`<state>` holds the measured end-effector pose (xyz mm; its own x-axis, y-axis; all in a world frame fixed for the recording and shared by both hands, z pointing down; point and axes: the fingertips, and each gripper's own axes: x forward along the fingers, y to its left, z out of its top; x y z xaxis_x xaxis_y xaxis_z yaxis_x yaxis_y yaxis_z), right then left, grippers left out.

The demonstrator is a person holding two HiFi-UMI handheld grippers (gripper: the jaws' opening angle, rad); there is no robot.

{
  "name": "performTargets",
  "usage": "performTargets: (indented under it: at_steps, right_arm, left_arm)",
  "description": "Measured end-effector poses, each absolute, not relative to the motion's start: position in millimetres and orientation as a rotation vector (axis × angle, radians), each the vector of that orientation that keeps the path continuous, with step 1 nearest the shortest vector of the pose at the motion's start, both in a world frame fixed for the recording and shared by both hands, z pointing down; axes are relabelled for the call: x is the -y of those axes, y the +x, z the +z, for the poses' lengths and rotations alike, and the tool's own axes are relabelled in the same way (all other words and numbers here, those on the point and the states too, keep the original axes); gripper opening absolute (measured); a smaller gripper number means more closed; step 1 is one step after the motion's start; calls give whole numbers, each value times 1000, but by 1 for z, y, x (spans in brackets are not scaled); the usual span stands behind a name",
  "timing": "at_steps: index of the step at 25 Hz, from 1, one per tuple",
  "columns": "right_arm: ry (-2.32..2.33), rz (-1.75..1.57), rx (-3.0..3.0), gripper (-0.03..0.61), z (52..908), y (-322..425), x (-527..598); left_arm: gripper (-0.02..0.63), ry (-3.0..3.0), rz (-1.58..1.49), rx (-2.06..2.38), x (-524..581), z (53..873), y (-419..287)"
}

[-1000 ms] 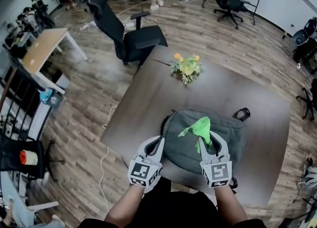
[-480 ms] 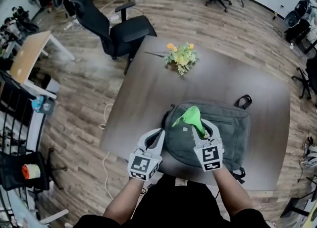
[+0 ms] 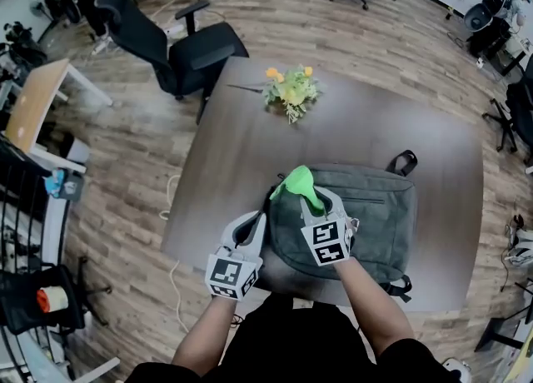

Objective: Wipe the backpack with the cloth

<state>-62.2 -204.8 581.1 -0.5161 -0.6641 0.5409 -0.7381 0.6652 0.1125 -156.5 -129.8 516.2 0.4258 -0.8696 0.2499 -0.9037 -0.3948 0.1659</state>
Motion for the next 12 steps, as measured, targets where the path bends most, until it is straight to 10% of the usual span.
performTargets:
  at_steps: [12]
  right_arm:
    - [1080,261,2107,112,627,-75,228]
  left_arm:
    - [18,2385,209,1510,127,533,-165]
